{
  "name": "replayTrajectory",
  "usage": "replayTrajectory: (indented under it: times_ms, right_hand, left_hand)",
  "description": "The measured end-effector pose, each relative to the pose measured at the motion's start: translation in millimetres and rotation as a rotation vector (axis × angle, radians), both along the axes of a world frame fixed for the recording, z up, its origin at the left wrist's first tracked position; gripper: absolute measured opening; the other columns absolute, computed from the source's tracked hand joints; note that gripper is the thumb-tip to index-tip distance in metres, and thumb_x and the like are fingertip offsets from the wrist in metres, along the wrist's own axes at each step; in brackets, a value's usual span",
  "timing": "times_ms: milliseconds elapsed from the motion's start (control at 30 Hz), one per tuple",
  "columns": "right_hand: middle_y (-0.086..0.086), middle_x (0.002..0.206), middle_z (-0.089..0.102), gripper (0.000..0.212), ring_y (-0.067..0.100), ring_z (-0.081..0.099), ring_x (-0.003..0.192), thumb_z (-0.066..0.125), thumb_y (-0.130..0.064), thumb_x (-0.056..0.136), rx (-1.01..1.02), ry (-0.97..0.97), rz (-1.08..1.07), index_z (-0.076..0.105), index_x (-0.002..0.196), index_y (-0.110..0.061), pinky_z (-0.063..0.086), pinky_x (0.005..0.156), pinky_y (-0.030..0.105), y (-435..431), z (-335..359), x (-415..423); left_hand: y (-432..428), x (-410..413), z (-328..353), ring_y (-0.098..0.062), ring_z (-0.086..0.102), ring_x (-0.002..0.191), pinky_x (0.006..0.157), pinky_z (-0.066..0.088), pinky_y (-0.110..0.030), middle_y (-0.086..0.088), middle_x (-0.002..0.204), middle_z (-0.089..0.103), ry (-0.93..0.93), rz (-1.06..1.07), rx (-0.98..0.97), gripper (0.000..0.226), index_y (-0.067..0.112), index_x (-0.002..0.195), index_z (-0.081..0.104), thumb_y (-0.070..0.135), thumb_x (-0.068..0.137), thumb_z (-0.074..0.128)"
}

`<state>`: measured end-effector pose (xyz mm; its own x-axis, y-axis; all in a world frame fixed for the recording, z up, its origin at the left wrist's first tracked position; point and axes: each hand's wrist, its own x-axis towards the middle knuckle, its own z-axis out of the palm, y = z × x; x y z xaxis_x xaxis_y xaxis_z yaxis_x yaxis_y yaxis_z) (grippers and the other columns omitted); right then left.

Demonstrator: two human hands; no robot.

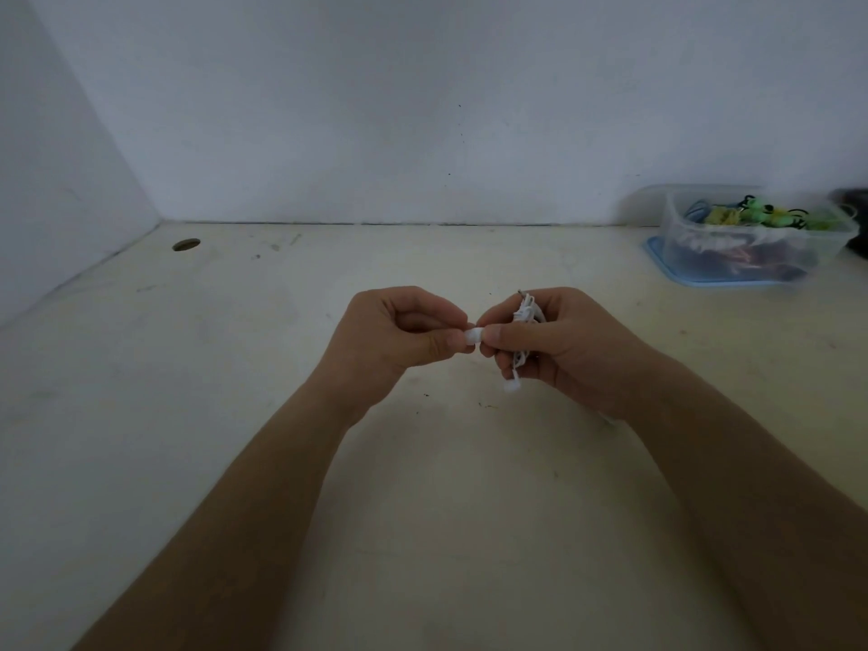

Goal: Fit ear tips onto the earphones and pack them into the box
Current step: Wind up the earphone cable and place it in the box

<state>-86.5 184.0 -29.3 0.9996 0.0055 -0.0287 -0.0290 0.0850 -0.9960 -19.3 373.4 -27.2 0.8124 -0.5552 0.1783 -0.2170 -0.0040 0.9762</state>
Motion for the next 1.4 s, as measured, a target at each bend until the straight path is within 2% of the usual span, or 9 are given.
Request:
replayTrajectory:
  times_ms: [67,233,467,700,867,1033,1200,1333,1400]
  right_hand:
    - [0.014,0.075,0.068,0.02,0.018,0.062,0.062,0.075,-0.01,0.073,-0.015,-0.01,0.0,0.071,0.089,0.002,0.056,0.063,0.028,0.3,-0.2,-0.6]
    - [0.016,0.079,0.067,0.006,0.017,0.061,0.063,0.068,-0.001,0.086,0.057,-0.001,0.003,0.072,0.09,0.001,0.054,0.061,0.027,-0.5,-1.5,0.0]
    - [0.017,0.079,0.067,0.014,0.019,0.063,0.064,0.074,-0.007,0.078,-0.024,-0.043,-0.012,0.071,0.089,0.001,0.054,0.062,0.028,0.6,-2.9,0.3]
    - [0.015,0.078,0.067,0.017,0.017,0.061,0.063,0.072,-0.011,0.073,0.077,-0.015,0.028,0.071,0.087,-0.001,0.054,0.06,0.026,-1.1,-1.8,0.4]
    - [0.017,0.079,0.068,0.014,0.019,0.063,0.065,0.074,-0.008,0.078,-0.061,-0.056,-0.004,0.071,0.089,0.001,0.054,0.063,0.028,0.2,-4.4,0.8]
    - [0.015,0.077,0.066,0.022,0.017,0.061,0.062,0.073,-0.012,0.072,0.091,-0.011,0.036,0.07,0.089,0.002,0.054,0.059,0.026,0.0,-1.8,-0.2]
    - [0.017,0.08,0.068,0.026,0.019,0.063,0.065,0.077,-0.015,0.072,-0.044,-0.035,0.008,0.071,0.091,0.003,0.055,0.063,0.029,0.5,-3.5,0.1]
    - [0.015,0.079,0.065,0.017,0.019,0.061,0.064,0.071,-0.006,0.083,0.052,-0.016,-0.004,0.068,0.096,0.005,0.054,0.06,0.027,1.7,-4.5,1.5]
    - [0.014,0.079,0.064,0.02,0.018,0.061,0.064,0.071,-0.01,0.079,0.146,0.0,-0.008,0.069,0.095,0.002,0.055,0.059,0.026,2.8,-4.2,1.6]
  left_hand:
    - [0.1,0.1,-0.2,-0.026,0.075,0.083,0.074,0.057,-0.027,-0.013,0.083,0.077,0.0,-0.001,0.005,0.025,0.009,0.086,0.073,0.017,0.064,0.081]
    - [0.3,-0.6,0.7,-0.026,0.075,0.083,0.076,0.059,-0.03,-0.014,0.086,0.077,0.022,-0.005,-0.017,0.029,0.011,0.087,0.074,0.023,0.061,0.082]
    - [-0.2,0.3,-1.3,-0.025,0.075,0.082,0.073,0.058,-0.025,-0.014,0.085,0.077,0.0,0.023,0.027,0.022,0.006,0.09,0.072,0.009,0.07,0.079]
    - [-0.9,-0.7,-0.4,-0.023,0.075,0.081,0.074,0.058,-0.027,-0.011,0.084,0.077,0.041,0.01,0.003,0.027,0.009,0.089,0.072,0.018,0.064,0.08]
    - [-0.6,-0.1,-2.0,-0.026,0.075,0.083,0.074,0.058,-0.026,-0.013,0.085,0.077,0.02,0.016,0.031,0.027,0.007,0.09,0.072,0.015,0.066,0.08]
    - [-0.5,-0.5,-0.4,-0.025,0.075,0.082,0.074,0.058,-0.028,-0.013,0.084,0.077,0.048,0.003,-0.011,0.027,0.012,0.087,0.073,0.02,0.062,0.081]
    - [0.3,-0.2,-1.8,-0.027,0.075,0.082,0.075,0.058,-0.028,-0.016,0.084,0.076,0.03,0.008,0.012,0.028,0.009,0.087,0.072,0.018,0.063,0.081]
    - [-0.5,-1.1,-0.7,-0.025,0.075,0.083,0.076,0.059,-0.029,-0.014,0.087,0.076,0.047,0.019,0.002,0.028,0.008,0.093,0.072,0.02,0.068,0.078]
    - [-1.7,-1.6,0.0,-0.022,0.074,0.085,0.075,0.058,-0.028,-0.011,0.09,0.077,0.06,0.022,-0.005,0.023,0.008,0.099,0.071,0.018,0.078,0.073]
